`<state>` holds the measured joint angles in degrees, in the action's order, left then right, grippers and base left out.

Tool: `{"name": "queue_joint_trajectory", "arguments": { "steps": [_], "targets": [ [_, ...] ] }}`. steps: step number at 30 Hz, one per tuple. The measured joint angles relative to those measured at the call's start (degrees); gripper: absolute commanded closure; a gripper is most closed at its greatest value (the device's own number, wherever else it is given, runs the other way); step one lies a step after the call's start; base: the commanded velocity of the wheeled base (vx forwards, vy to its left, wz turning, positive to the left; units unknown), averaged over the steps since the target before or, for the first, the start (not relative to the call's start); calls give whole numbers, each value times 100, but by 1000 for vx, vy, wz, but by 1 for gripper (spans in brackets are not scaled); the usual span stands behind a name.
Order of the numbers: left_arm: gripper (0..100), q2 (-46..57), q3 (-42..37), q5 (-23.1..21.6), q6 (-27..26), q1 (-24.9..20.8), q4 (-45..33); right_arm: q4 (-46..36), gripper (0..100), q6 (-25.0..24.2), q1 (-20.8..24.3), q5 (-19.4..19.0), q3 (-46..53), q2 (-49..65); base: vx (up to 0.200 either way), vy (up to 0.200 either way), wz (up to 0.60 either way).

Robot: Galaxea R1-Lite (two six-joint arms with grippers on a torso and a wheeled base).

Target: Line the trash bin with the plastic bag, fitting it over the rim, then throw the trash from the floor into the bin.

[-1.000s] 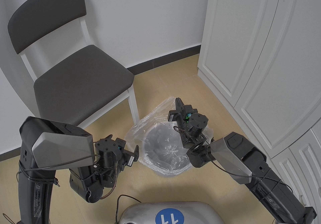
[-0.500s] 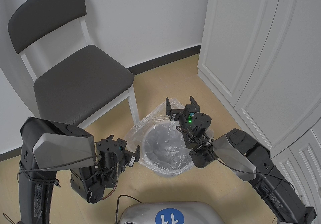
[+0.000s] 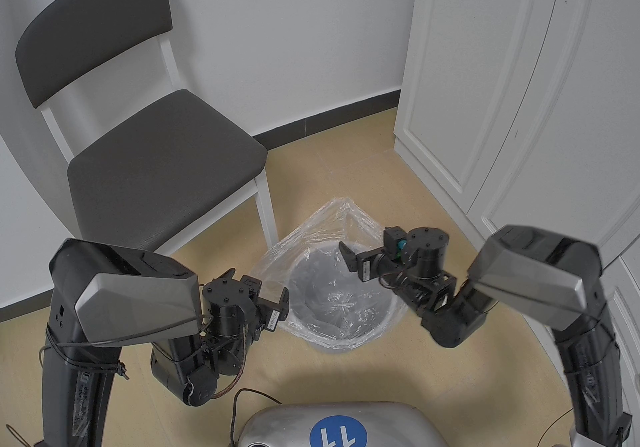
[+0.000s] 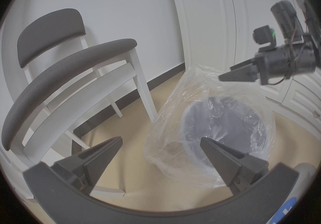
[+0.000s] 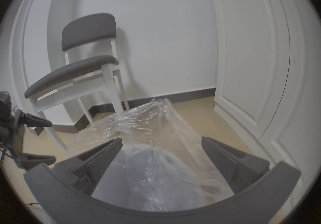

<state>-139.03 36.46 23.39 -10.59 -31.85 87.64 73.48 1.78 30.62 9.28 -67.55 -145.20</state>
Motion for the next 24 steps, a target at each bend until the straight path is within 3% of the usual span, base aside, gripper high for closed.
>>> {"name": "queue_joint_trajectory", "arguments": {
  "steps": [10, 17, 24],
  "targets": [
    [0, -127, 295, 66, 450, -227, -174, -2469, 0, 16, -940, -1385, 1257, 1792, 0, 0, 0],
    [0, -82, 700, 74, 1044, -362, -1193, -2715, 0, -580, -1200, -1515, 1314, 2007, 0, 0, 0],
    [0, 234, 1198, 72, 2165, -334, -3088, -2770, 0, -783, -1246, -1513, 1034, 1764, 0, 0, 0]
  ]
}}
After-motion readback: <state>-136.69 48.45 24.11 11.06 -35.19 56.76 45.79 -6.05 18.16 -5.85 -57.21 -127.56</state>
